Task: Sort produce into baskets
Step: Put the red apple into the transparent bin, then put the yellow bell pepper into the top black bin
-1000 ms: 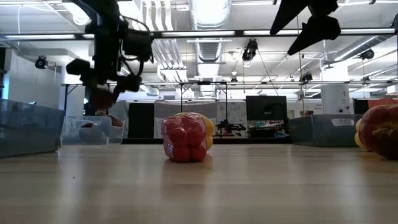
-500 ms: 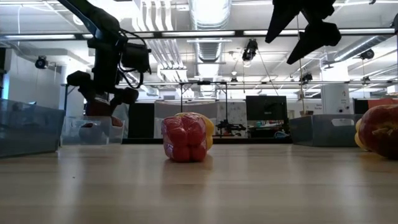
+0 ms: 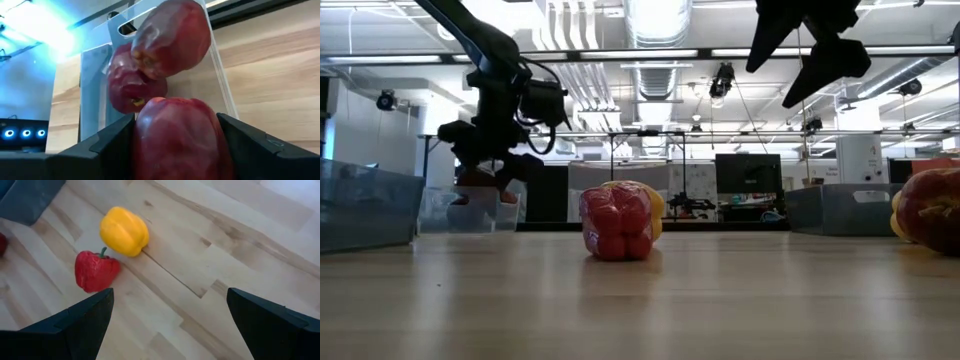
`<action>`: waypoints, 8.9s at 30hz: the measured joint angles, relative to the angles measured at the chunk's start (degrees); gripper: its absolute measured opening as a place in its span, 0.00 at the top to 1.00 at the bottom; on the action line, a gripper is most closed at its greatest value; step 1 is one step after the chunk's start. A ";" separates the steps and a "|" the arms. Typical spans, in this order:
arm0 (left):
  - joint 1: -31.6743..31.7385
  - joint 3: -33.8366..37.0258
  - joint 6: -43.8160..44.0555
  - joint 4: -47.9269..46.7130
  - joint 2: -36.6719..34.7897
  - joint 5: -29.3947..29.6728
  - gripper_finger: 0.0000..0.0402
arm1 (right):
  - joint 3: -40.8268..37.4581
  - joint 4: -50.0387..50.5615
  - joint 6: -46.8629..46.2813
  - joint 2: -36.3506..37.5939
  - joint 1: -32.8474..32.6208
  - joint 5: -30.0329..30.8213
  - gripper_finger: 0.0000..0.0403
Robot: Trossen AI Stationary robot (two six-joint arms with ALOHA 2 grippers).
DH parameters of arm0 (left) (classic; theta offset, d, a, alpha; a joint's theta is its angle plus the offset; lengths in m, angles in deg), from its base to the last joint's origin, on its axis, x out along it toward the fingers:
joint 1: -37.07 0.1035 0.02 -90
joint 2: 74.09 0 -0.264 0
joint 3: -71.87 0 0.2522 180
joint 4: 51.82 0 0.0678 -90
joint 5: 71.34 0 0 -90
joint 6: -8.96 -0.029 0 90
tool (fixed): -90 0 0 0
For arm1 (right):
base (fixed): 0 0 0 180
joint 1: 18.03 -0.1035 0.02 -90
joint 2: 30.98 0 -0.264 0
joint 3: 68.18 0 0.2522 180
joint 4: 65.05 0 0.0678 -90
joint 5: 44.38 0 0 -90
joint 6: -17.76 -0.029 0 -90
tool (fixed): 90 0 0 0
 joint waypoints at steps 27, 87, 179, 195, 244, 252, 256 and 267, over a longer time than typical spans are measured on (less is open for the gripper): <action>-0.54 -10.06 -17.69 -3.68 -0.48 -10.43 0.17 | 0.00 -1.47 3.51 -1.03 0.00 -1.55 0.06; -90.58 4.52 87.23 6.42 -1.37 -47.83 0.15 | 2.25 0.72 9.02 -4.69 -0.50 0.08 0.06; 2.80 17.62 -19.93 30.39 -43.14 -51.26 0.09 | 15.28 -20.95 66.30 -34.09 13.09 -17.84 0.06; 2.78 19.50 -19.71 29.26 -39.93 -50.10 0.09 | 19.68 -23.99 64.86 -44.91 12.94 -19.04 0.06; 1.31 7.48 -42.02 30.73 -44.79 -52.86 0.09 | 33.86 -15.46 77.50 -47.85 12.67 -8.43 0.27; 1.27 -0.13 -44.48 29.08 -39.51 -53.59 0.09 | 36.21 2.84 65.90 -39.58 16.27 -1.05 0.28; 1.27 -4.11 -45.18 28.59 -38.66 -53.95 0.09 | 30.64 5.36 59.63 -31.72 19.22 0.61 0.28; 1.20 -4.07 -40.47 27.27 -43.22 -58.54 0.09 | 16.32 13.46 25.77 -12.19 31.43 9.52 0.28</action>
